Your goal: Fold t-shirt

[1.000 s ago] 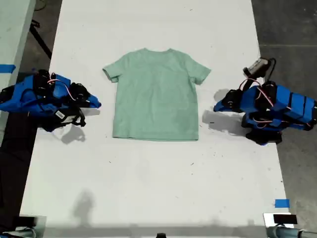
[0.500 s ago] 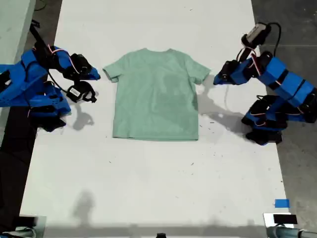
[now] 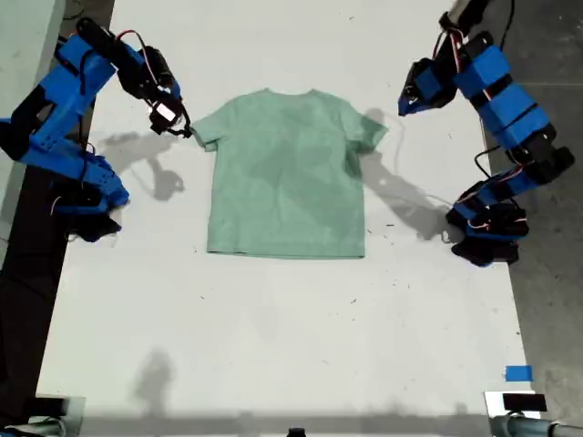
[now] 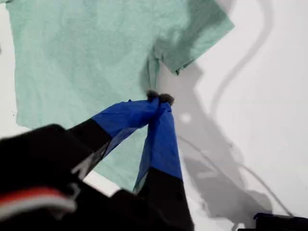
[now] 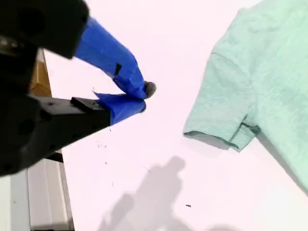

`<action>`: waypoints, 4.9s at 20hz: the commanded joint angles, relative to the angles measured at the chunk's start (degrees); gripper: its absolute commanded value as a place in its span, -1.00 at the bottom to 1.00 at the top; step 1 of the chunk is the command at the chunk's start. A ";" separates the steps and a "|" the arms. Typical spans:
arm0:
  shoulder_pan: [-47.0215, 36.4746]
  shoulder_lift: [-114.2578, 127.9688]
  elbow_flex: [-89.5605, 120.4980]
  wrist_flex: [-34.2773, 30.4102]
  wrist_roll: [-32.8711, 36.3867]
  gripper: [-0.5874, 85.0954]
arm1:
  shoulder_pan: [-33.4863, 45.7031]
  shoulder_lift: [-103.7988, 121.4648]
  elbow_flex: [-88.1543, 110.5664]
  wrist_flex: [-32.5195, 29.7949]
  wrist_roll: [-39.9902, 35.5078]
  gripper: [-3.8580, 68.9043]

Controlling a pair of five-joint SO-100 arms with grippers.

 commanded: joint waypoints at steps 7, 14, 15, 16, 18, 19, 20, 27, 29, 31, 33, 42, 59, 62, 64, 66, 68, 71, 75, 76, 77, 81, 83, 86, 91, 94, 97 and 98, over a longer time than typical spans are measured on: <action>-4.31 -5.45 -7.03 2.29 6.68 -0.19 | 4.48 -6.50 -8.26 2.55 -6.59 -0.10; -3.87 -8.35 -4.04 -2.20 6.94 -0.18 | 6.59 -11.69 -0.79 -7.12 -12.74 0.05; -3.87 -8.79 -3.52 -2.72 6.94 -0.18 | 6.77 -12.83 0.62 -9.58 -13.54 0.05; -3.87 -9.14 -3.08 -3.16 7.03 -0.18 | 6.86 -14.41 1.67 -12.13 -14.41 0.06; -3.78 -9.49 -2.37 -3.87 7.12 -0.18 | 7.12 -18.90 2.46 -16.08 -16.17 0.07; -3.78 -9.49 -2.11 -4.04 7.12 -0.18 | 7.29 -21.27 2.81 -18.46 -16.79 0.07; -3.69 -9.49 -1.93 -4.13 7.12 -0.18 | 7.56 -23.91 2.72 -20.13 -17.58 0.07; -3.52 -9.40 -0.70 -4.66 7.29 -0.18 | 9.49 -38.58 -1.85 -23.82 -20.83 -0.12; -3.25 -9.14 -0.53 -4.66 7.29 -0.18 | 10.02 -41.04 -3.34 -23.99 -21.09 -0.58; -3.08 -8.96 -0.18 -4.66 7.29 -0.19 | 10.11 -41.66 -4.66 -23.20 -21.36 -0.84; -3.08 -8.79 0.18 -4.66 7.29 -0.19 | 9.93 -41.40 -6.24 -21.18 -21.09 -0.87; -2.90 -7.47 2.37 -5.27 7.29 -0.19 | 6.24 -33.22 -15.12 -8.79 -18.72 -0.92; -1.23 -7.12 3.78 -6.94 6.77 -0.19 | -12.39 -51.59 -39.90 -20.04 2.64 -0.28; -0.97 -7.29 3.87 -7.29 6.77 -0.19 | -12.92 -49.57 -42.80 -17.05 -0.97 0.19; -0.79 -7.91 3.25 -7.91 6.77 -0.19 | -11.69 -45.35 -43.07 -13.01 -1.93 0.07; -0.35 -9.40 1.93 -8.09 6.68 -0.19 | -10.28 -40.96 -42.45 -7.21 -2.81 -0.03; 0.35 -12.04 -0.62 -8.35 6.68 -0.19 | -9.40 -36.56 -40.17 -2.72 -3.60 -0.08; 1.76 -19.16 -7.47 -8.17 6.94 -0.19 | -10.02 -29.71 -34.01 -0.09 -4.83 -0.13; 1.76 -33.57 -19.42 -7.12 7.73 -0.18 | -12.57 -21.88 -24.87 0.09 -3.52 -0.14; 1.58 -38.23 -23.55 -6.24 7.91 -0.18 | -13.27 -20.30 -22.76 0.09 -2.99 -0.14; 1.32 -43.07 -27.69 -5.10 8.00 -0.18 | -13.71 -18.72 -20.83 0.09 -2.46 -0.14; -0.44 -56.51 -38.76 -1.85 8.09 -0.18 | -14.50 -9.93 -10.46 -1.85 -0.79 -0.15; -1.14 -59.68 -40.43 -1.58 7.91 -0.26 | -14.33 -4.48 -4.39 -4.31 -0.35 -0.16; -2.64 -62.75 -40.96 -0.26 5.45 -0.77 | -13.62 3.25 4.04 -7.82 0.18 -0.19; -4.66 -57.83 -42.19 2.55 5.10 -0.98 | -12.66 7.82 11.16 -9.76 0.26 -0.22; -3.78 -51.94 -42.28 3.96 4.83 -0.98 | -12.66 8.88 13.45 -11.16 0.35 -0.23; -3.60 -45.18 -41.04 4.75 2.72 -0.98 | -12.57 10.11 15.38 -12.13 0.44 -0.23; -3.34 -43.15 -41.04 4.31 2.64 -0.98 | -12.57 10.46 15.82 -12.22 0.35 -0.24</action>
